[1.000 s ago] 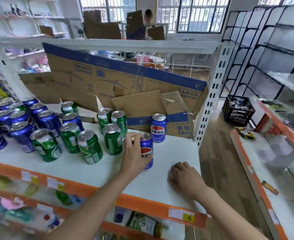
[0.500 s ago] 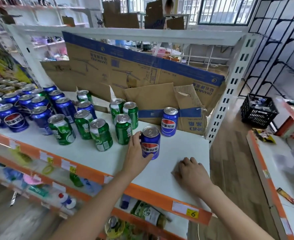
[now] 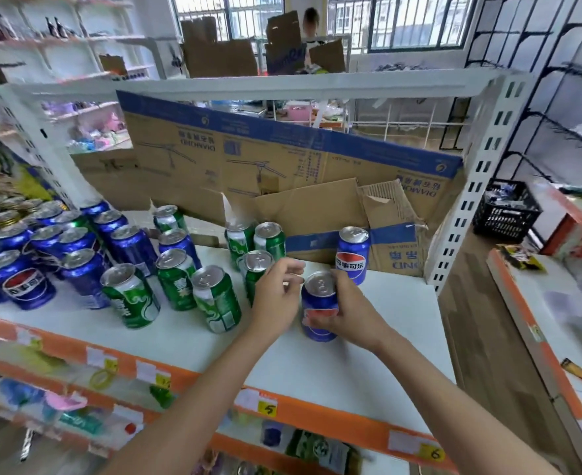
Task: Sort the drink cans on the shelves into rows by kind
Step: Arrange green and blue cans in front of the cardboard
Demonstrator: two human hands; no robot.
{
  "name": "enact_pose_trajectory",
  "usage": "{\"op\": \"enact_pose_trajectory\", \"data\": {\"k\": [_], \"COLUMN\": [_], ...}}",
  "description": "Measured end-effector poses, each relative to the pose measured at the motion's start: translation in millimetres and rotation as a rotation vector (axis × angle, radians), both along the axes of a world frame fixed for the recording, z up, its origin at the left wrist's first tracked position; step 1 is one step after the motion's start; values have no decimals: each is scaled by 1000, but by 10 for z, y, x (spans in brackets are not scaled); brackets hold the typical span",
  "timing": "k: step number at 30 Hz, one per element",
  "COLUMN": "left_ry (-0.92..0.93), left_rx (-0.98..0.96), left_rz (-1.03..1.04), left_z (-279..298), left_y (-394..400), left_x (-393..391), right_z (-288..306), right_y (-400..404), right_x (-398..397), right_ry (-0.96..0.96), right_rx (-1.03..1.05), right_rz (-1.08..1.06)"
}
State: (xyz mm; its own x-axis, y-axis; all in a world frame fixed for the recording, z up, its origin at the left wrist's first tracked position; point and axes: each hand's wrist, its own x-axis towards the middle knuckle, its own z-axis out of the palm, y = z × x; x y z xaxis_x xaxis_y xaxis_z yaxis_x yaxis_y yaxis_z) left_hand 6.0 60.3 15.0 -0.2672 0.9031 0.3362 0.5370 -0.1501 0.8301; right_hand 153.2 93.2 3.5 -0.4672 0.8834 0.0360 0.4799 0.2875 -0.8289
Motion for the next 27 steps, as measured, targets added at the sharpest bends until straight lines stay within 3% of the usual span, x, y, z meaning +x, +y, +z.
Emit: {"op": "enact_pose_trajectory", "data": {"k": [4,9,12,19,27], "left_ry": [-84,-102,0,-12,-27], "left_rx": [-12,-379,-447,-399,-344], "left_rz": [-59,-153,-221,-197,-306], "left_z": [118,126,47,-139,-196], "left_y": [287,959,1242,1367,1107], "left_x": [84,228,338,507,759], "right_z": [-62,-96,-97,-83,167], "right_y": [-27,-205,-399,-566,94], "right_x": [0,203,397,727,972], "right_ry": [50,61,109,166,74], "right_rx": [-18,37,59,0,-11], "right_rz": [-42,-141,-219,-417,-521]}}
